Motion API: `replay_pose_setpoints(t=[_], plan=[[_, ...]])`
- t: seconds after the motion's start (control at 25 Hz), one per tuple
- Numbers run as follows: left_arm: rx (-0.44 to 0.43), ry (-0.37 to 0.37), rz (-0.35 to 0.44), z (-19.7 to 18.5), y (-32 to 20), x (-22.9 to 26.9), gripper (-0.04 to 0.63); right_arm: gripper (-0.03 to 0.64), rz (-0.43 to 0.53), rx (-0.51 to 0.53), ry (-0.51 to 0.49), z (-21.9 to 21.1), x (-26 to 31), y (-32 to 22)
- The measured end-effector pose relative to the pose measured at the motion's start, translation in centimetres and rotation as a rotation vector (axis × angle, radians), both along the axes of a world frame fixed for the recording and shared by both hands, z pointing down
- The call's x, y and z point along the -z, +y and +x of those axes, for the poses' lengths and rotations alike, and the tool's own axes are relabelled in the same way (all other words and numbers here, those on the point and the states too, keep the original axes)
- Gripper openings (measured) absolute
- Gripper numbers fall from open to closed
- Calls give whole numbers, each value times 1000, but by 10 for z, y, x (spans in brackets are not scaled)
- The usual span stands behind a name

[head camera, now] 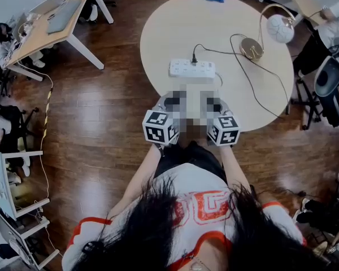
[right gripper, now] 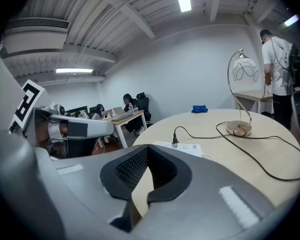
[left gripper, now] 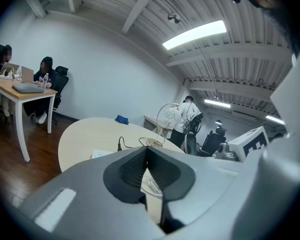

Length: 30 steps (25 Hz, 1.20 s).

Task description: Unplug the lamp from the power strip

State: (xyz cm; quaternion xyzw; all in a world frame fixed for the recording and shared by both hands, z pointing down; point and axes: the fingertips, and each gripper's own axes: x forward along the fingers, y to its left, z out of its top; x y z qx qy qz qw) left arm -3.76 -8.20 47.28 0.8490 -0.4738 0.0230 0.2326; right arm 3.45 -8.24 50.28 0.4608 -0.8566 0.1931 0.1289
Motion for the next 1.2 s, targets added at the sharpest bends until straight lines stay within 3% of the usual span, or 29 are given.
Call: replay_pose_setpoints(t=[0.16, 0.4, 1.2], plan=[[13, 0, -30, 4, 6, -7, 0, 2, -16, 23, 3, 4, -4, 7], [25, -21, -33, 10, 11, -7, 2, 0, 48, -5, 8, 15, 7, 8], [14, -58, -35, 32, 23, -8, 0, 0, 30, -1, -31, 29, 5, 19]])
